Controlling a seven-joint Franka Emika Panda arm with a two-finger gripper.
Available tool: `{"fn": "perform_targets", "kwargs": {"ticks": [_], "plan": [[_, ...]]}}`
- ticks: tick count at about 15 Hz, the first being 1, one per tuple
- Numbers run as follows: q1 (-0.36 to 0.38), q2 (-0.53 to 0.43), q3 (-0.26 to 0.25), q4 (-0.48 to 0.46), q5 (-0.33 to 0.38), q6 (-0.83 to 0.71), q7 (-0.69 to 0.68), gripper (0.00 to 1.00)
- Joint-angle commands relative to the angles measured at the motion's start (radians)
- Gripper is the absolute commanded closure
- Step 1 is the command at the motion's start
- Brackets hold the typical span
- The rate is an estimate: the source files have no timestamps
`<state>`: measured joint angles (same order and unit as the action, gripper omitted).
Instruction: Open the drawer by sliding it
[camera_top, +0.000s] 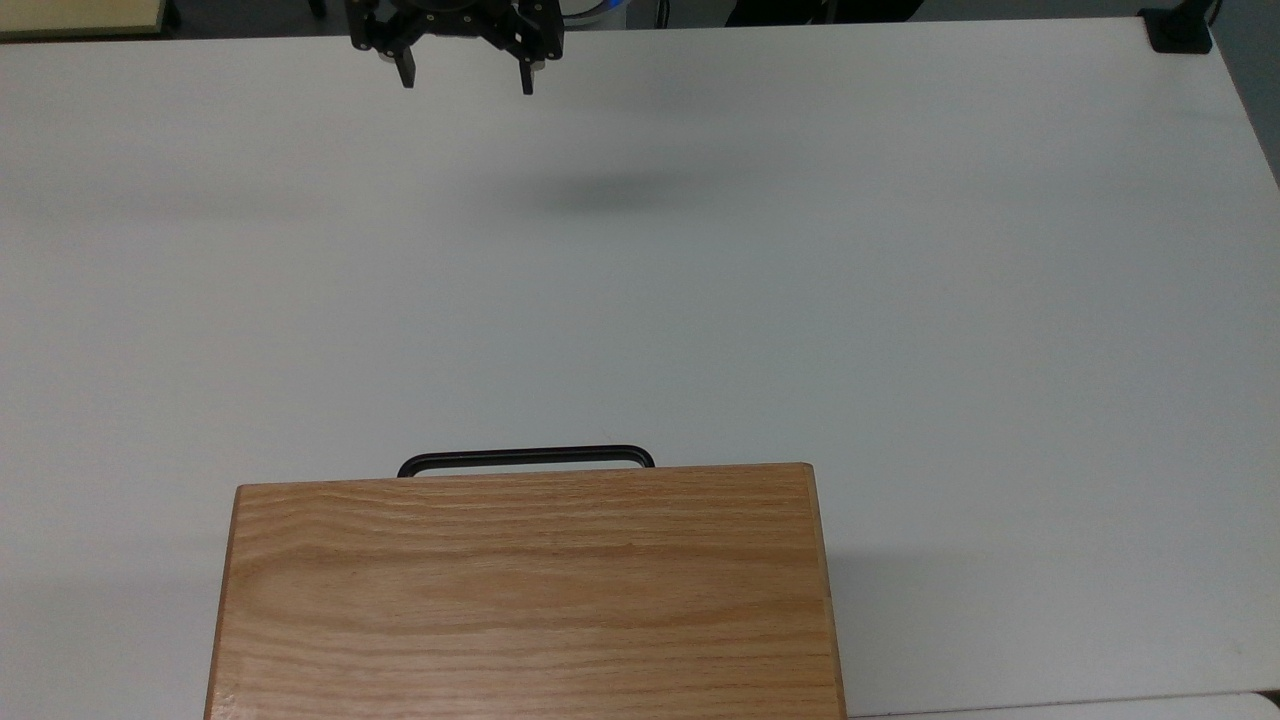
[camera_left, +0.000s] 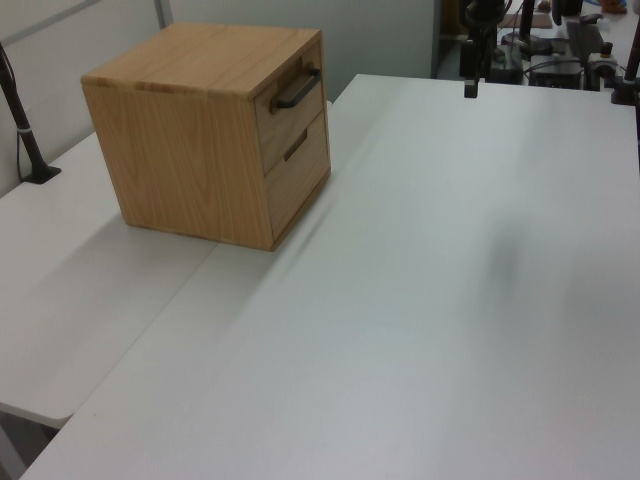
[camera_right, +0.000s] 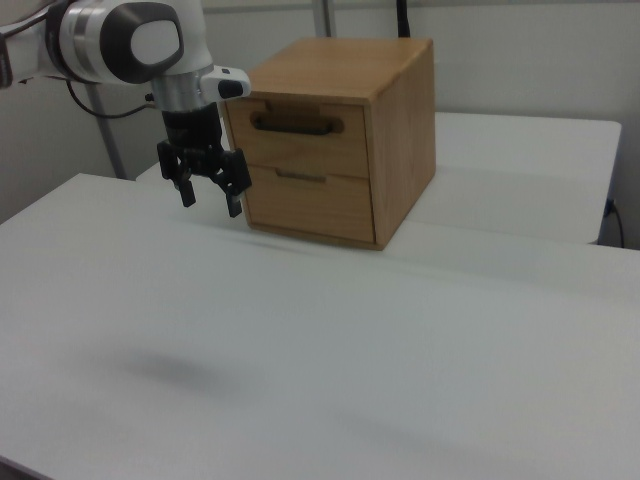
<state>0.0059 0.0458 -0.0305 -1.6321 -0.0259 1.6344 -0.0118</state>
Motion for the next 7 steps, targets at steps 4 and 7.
{"fn": "perform_targets", "kwargs": {"ticks": [4, 7], "plan": [[-0.001, -0.001, -0.011, 0.046, -0.011, -0.031, 0.094, 0.0], [0.0, 0.003, -0.009, 0.046, -0.042, -0.025, 0.151, 0.0]]}}
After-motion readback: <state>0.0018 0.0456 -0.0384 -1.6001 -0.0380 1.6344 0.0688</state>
